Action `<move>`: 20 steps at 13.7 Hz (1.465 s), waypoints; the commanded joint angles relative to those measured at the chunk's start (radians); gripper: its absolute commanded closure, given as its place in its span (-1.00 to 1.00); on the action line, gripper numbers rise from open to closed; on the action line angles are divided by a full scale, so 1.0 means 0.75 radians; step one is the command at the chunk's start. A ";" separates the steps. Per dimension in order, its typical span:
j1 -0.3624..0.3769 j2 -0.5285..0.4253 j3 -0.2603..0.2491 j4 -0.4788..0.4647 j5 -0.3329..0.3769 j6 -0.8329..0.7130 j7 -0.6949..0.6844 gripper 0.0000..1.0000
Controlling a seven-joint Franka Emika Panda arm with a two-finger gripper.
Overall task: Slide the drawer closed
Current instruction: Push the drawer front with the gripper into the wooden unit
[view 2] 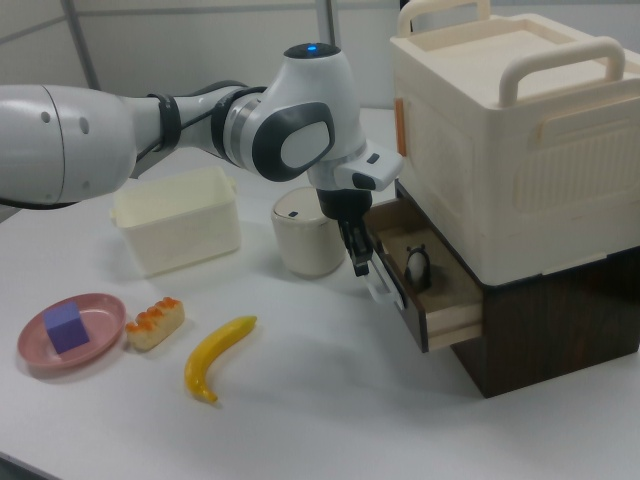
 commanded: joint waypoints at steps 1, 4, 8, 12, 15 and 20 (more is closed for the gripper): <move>-0.016 -0.052 -0.002 -0.022 -0.020 -0.103 0.017 1.00; 0.007 -0.074 0.006 -0.073 -0.018 -0.108 0.031 1.00; 0.068 -0.019 0.006 -0.133 -0.020 -0.006 0.088 1.00; 0.068 0.030 0.006 -0.131 -0.039 0.101 0.109 1.00; 0.056 0.040 -0.004 -0.129 -0.078 0.215 0.107 1.00; 0.013 0.075 -0.010 -0.084 -0.145 0.406 0.107 1.00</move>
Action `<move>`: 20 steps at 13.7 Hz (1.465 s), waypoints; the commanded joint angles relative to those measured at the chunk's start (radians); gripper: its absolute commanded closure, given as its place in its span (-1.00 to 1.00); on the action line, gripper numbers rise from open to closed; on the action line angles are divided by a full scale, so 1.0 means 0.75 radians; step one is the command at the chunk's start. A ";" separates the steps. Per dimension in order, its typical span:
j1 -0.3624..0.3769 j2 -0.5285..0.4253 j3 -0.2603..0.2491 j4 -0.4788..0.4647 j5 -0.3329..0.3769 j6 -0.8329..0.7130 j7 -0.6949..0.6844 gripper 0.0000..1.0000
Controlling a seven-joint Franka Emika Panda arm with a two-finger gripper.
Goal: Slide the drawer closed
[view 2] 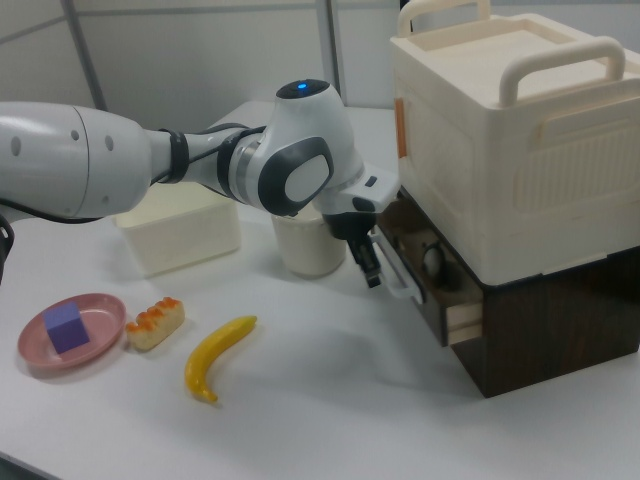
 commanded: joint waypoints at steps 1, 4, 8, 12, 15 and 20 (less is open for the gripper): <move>-0.034 0.027 -0.008 0.036 -0.089 0.156 0.028 1.00; -0.038 0.044 -0.012 0.036 -0.175 0.258 0.032 1.00; -0.060 0.048 -0.018 0.036 -0.218 0.363 0.030 1.00; -0.026 0.046 -0.002 0.032 -0.237 0.351 -0.019 1.00; 0.072 0.034 0.001 0.022 -0.235 0.322 -0.041 1.00; 0.269 -0.028 0.001 0.024 -0.220 0.135 -0.072 1.00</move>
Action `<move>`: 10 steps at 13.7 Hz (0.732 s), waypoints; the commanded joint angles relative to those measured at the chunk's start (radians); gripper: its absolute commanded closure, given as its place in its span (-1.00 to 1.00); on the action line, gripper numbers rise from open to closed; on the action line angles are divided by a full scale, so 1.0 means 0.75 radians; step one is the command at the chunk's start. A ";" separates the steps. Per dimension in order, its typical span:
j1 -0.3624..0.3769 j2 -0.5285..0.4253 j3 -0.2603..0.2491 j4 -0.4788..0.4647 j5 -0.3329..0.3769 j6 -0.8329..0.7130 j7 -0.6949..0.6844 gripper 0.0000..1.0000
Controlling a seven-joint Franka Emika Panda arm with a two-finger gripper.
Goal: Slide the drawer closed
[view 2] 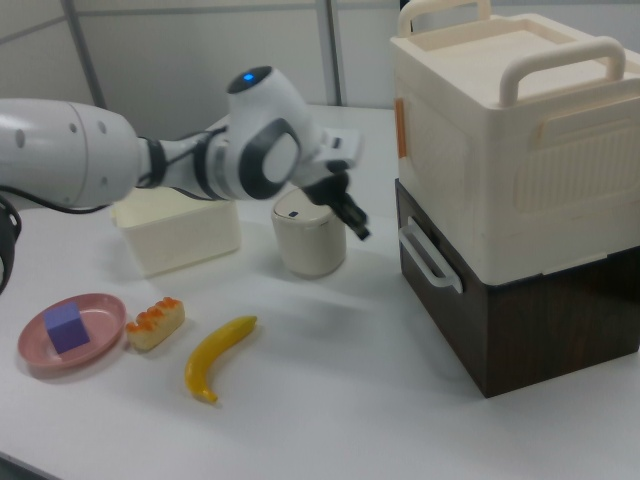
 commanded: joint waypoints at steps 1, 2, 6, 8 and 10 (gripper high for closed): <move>0.158 -0.086 -0.013 -0.005 -0.003 -0.190 -0.066 1.00; 0.203 -0.105 -0.013 -0.005 0.001 -0.245 -0.087 1.00; 0.302 -0.209 -0.013 -0.005 0.096 -0.439 -0.275 1.00; 0.338 -0.264 -0.017 -0.005 0.150 -0.533 -0.381 0.93; 0.347 -0.309 -0.017 -0.001 0.154 -0.648 -0.420 0.73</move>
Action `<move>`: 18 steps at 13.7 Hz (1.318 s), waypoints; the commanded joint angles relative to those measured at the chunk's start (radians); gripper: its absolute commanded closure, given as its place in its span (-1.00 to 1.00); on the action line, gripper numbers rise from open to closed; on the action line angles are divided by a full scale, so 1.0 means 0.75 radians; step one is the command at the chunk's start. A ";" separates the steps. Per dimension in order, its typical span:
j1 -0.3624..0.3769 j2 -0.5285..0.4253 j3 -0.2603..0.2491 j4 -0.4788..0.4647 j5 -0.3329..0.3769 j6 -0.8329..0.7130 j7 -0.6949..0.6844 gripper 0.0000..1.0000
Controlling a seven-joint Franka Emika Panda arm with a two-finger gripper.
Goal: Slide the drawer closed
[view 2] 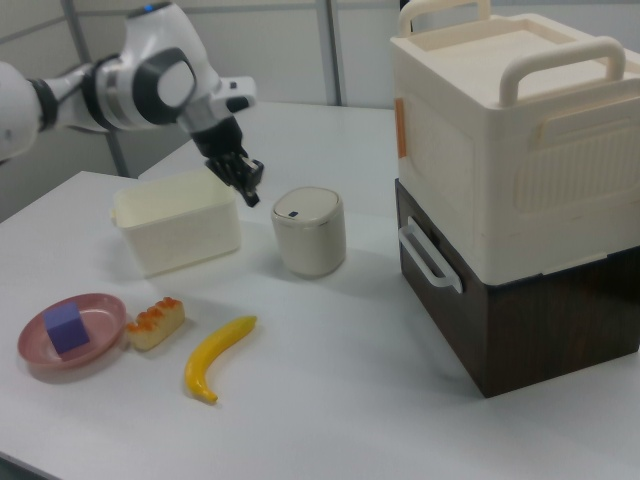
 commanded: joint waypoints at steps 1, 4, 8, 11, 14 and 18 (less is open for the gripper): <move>0.029 -0.124 -0.023 -0.032 0.053 -0.198 -0.124 0.59; 0.082 -0.169 -0.035 -0.032 0.096 -0.325 -0.147 0.38; 0.082 -0.182 -0.033 -0.028 0.096 -0.368 -0.145 -0.76; 0.082 -0.180 -0.033 -0.028 0.096 -0.374 -0.147 -1.00; 0.082 -0.182 -0.029 -0.026 0.096 -0.423 -0.149 -1.00; 0.068 -0.186 -0.027 0.000 0.117 -0.486 -0.151 -1.00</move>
